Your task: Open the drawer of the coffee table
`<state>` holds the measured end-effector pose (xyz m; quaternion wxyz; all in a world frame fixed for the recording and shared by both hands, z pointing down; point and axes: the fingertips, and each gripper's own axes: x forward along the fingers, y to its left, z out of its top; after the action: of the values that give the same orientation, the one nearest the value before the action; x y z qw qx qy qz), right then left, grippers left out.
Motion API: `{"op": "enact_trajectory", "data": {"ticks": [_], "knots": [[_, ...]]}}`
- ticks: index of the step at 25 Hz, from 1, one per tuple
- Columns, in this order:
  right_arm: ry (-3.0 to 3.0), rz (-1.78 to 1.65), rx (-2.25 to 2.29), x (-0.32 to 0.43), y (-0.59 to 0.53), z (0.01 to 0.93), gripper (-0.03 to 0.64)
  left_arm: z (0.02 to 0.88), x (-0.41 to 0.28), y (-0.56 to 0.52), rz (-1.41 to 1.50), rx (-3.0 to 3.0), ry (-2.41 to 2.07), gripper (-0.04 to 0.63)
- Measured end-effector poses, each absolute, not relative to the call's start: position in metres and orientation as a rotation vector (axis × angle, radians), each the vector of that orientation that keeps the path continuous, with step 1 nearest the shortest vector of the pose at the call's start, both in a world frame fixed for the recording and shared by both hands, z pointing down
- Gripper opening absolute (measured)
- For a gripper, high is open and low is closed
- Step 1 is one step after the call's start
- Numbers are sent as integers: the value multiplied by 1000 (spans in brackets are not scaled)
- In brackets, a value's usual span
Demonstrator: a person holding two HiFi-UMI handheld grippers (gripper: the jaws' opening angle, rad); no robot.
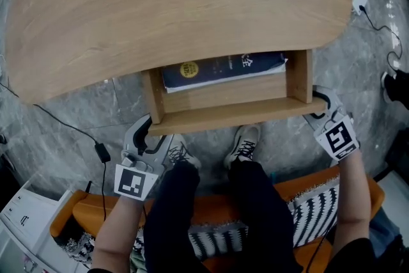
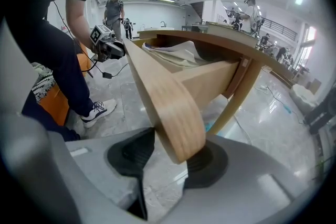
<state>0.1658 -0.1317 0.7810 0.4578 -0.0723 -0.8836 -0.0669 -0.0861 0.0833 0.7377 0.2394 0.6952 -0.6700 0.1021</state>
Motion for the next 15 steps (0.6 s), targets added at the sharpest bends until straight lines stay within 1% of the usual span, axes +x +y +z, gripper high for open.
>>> {"op": "enact_trajectory", "data": {"ticks": [7,15], "knots": [[-2158,-166,-182,179,-116,784,167,740,-73,99,300,1897,-1804,189],[-2089,-237,-256,196,-94,808,145,768,-49,119,394,1884,-1715,192]]}}
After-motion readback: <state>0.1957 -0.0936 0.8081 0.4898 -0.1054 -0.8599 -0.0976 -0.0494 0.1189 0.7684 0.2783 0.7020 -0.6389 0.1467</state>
